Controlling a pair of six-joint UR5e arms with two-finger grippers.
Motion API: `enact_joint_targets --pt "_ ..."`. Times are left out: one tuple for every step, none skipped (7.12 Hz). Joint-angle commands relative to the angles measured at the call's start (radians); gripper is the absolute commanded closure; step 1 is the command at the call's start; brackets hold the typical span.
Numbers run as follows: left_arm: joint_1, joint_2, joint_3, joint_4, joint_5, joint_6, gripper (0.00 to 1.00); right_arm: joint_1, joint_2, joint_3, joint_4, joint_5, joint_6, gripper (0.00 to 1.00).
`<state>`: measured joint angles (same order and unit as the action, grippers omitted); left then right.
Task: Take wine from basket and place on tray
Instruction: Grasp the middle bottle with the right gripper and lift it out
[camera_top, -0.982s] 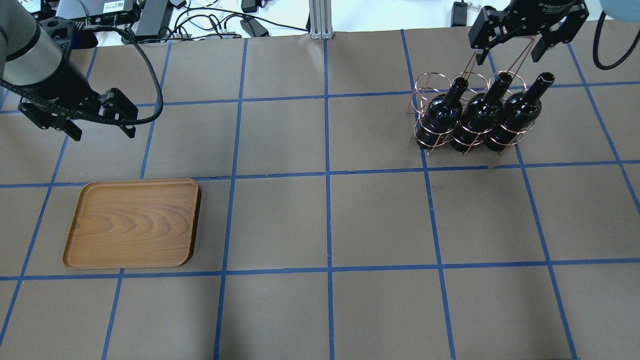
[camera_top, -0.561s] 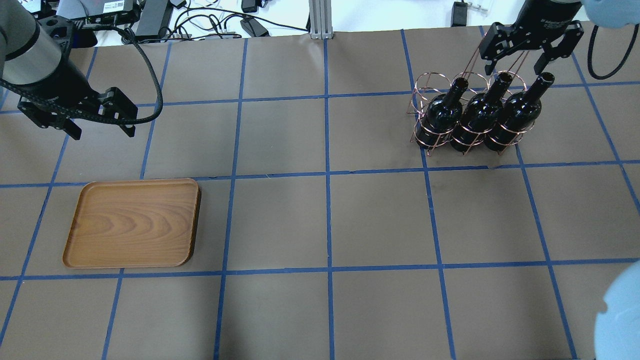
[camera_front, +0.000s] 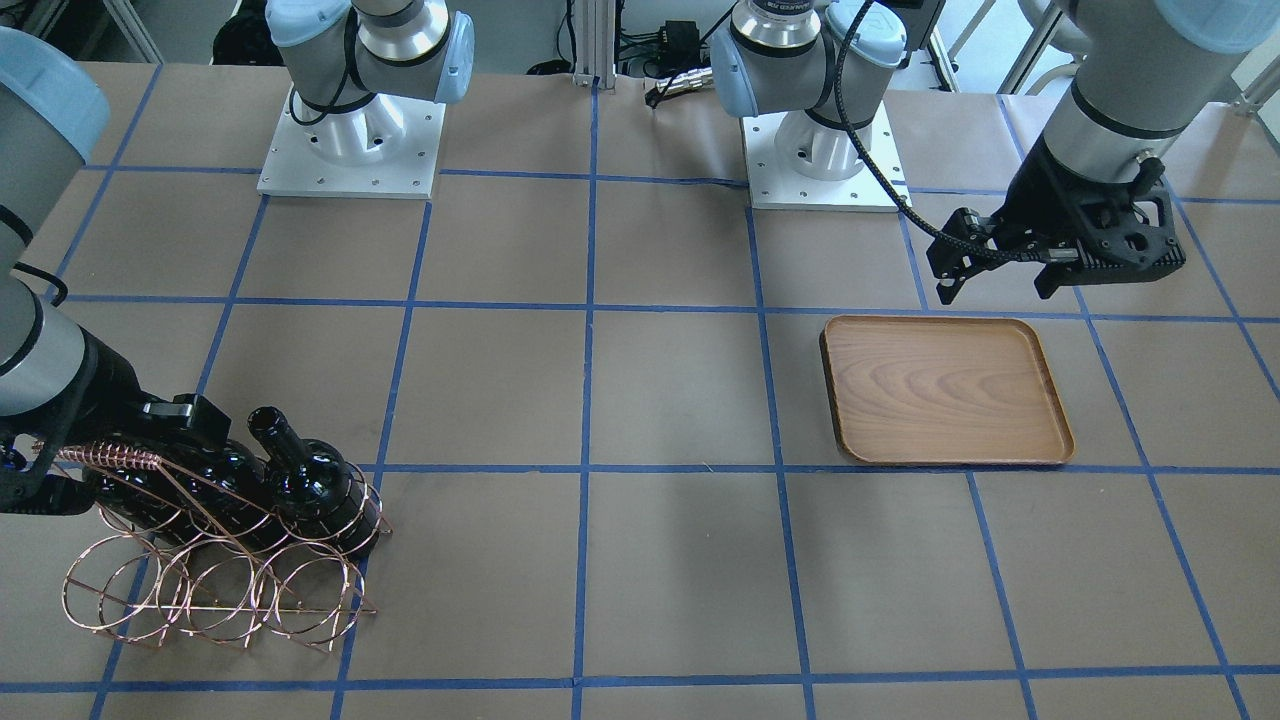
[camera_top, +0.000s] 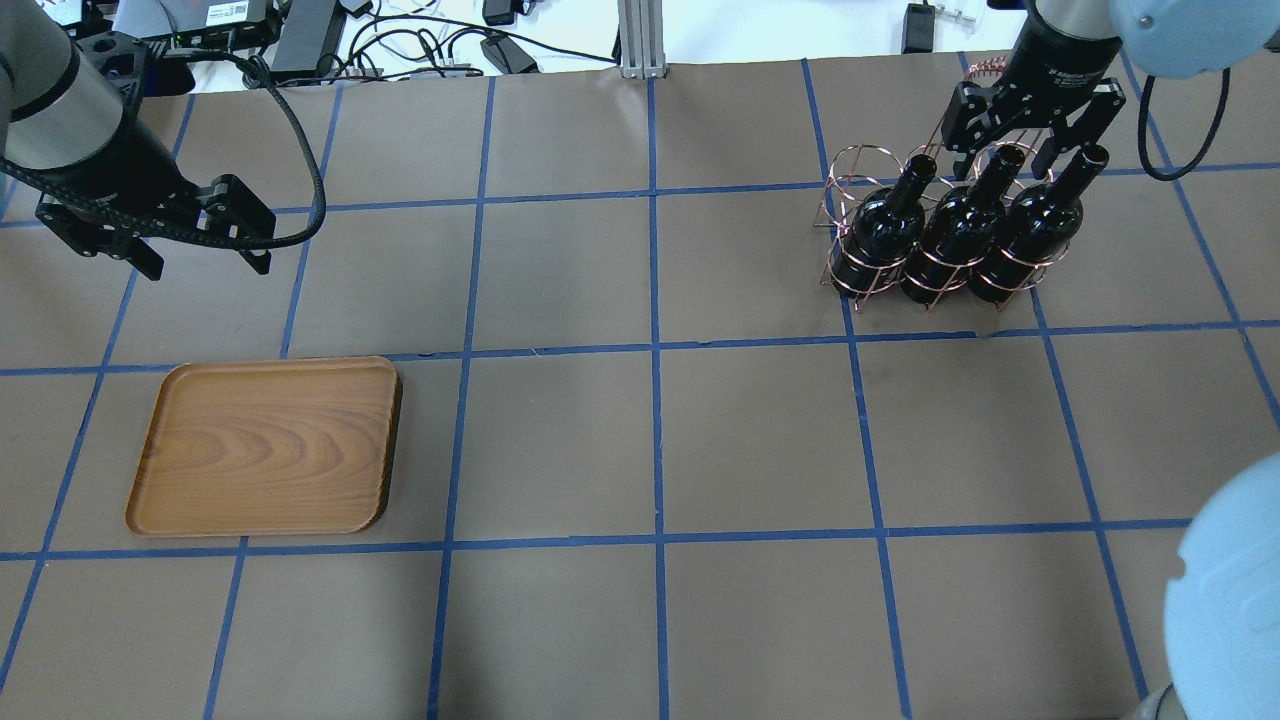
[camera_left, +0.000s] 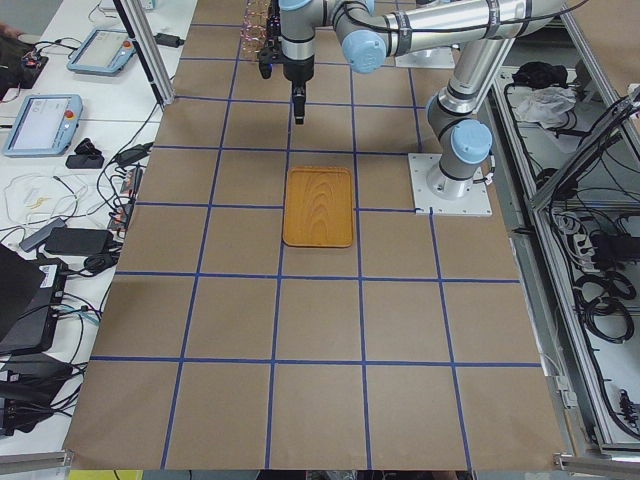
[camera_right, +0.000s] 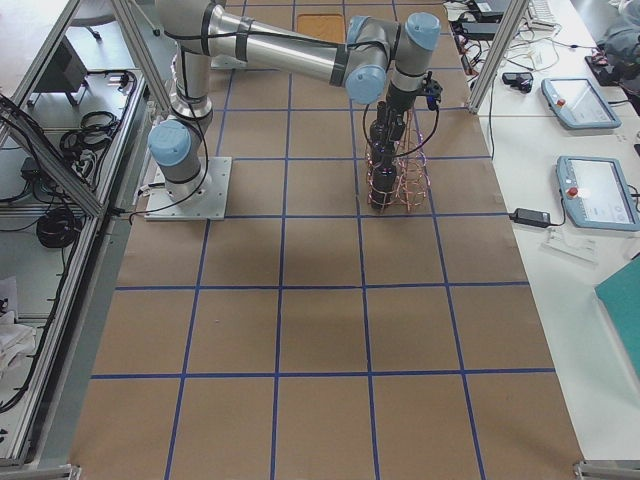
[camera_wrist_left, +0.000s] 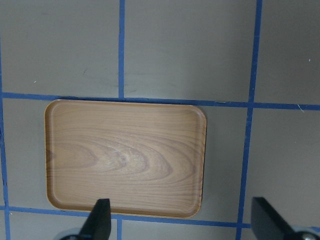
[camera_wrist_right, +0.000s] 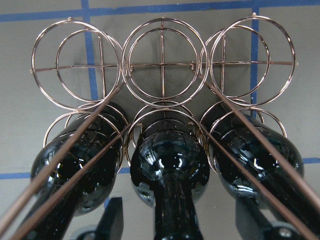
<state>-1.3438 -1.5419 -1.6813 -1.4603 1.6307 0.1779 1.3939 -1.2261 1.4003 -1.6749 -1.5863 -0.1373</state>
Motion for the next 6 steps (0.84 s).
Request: enact_joint_targets --pt "0.000 0.000 0.000 0.000 -0.002 0.000 0.00 0.004 -0.004 -0.003 0.012 0.002 0.001 0.54" --pt "0.000 0.000 0.000 0.001 0.001 0.000 0.00 0.007 -0.001 -0.001 0.012 0.002 0.002 0.70" --pt "0.002 0.002 0.000 0.001 0.001 0.002 0.00 0.007 -0.003 -0.003 0.011 0.014 0.005 0.83" --pt "0.002 0.005 0.002 0.000 0.003 0.003 0.00 0.004 -0.003 -0.003 0.011 0.017 0.004 0.93" --pt "0.002 0.005 0.002 0.001 0.001 0.002 0.00 0.004 -0.012 -0.015 0.012 0.017 0.004 0.93" --pt "0.002 0.006 0.002 0.001 0.001 0.000 0.00 0.004 -0.062 -0.017 0.011 0.020 0.001 0.93"
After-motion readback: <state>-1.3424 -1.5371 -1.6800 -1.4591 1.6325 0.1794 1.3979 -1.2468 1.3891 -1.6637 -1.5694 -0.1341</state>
